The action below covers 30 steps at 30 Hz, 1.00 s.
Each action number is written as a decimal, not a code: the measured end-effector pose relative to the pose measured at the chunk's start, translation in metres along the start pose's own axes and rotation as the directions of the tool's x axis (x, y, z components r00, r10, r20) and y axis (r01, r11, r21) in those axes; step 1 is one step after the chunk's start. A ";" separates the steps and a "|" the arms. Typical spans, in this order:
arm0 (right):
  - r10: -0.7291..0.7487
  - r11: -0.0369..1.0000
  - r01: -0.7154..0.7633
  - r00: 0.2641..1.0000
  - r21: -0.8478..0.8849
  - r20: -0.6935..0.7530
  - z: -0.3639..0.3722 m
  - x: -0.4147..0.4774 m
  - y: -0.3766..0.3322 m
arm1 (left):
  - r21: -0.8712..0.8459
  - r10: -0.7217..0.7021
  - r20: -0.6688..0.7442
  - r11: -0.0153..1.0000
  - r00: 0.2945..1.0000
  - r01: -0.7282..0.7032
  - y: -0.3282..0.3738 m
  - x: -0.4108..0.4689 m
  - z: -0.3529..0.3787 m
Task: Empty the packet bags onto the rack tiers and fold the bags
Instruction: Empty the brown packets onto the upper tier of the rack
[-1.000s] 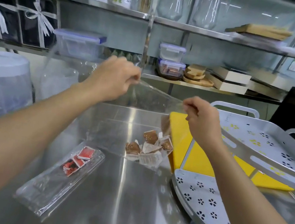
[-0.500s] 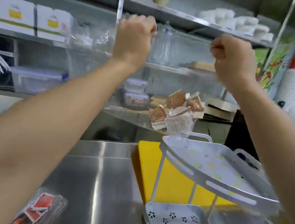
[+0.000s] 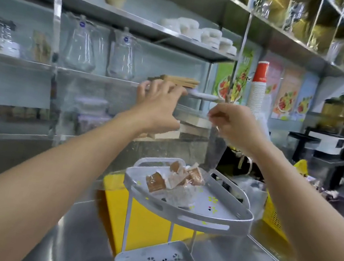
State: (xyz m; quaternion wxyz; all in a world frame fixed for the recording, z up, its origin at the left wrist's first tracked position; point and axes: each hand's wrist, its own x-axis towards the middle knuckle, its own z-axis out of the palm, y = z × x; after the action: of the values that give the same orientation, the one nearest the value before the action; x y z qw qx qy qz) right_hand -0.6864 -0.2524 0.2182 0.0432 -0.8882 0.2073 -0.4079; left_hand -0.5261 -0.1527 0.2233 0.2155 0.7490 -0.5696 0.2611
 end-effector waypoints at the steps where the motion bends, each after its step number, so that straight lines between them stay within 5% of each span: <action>1: 0.002 1.000 -0.002 1.000 0.010 -0.012 -0.003 -0.001 -0.002 | -0.036 0.074 0.018 0.997 0.997 -0.073 0.010 0.005 -0.003; 6: 0.099 0.977 -0.076 0.989 0.197 -0.110 0.005 -0.008 -0.004 | -0.094 0.210 0.014 0.974 0.978 -0.208 0.029 0.021 0.004; 11: 0.343 0.736 -0.209 0.935 0.644 -0.089 0.020 -0.018 0.014 | -0.269 0.089 -0.149 0.955 0.985 -0.127 0.024 0.036 0.007; 18: 0.352 0.793 -0.266 0.934 0.548 -0.056 0.049 -0.039 0.033 | -0.291 0.049 -0.193 0.951 0.980 -0.105 0.034 0.054 -0.019; 22: 0.469 0.644 -0.311 0.882 0.699 -0.039 0.047 -0.042 0.035 | -0.399 0.103 -0.147 0.904 0.984 -0.155 0.037 0.054 -0.016; 26: 0.481 0.751 -0.313 0.862 0.581 -0.158 0.046 -0.040 0.039 | -0.508 0.165 -0.105 0.839 0.981 -0.196 0.035 0.047 -0.003; 30: 0.545 0.706 -0.377 0.830 0.600 -0.120 0.051 -0.039 0.041 | -0.425 0.196 -0.059 0.882 0.979 -0.202 0.034 0.039 0.002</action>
State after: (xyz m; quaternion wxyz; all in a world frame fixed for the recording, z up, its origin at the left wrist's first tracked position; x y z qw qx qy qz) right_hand -0.6846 -0.2788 0.1465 0.3685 -0.6857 0.3020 -0.5503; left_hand -0.5500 -0.1913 0.2479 0.3510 0.6189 -0.6853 0.1556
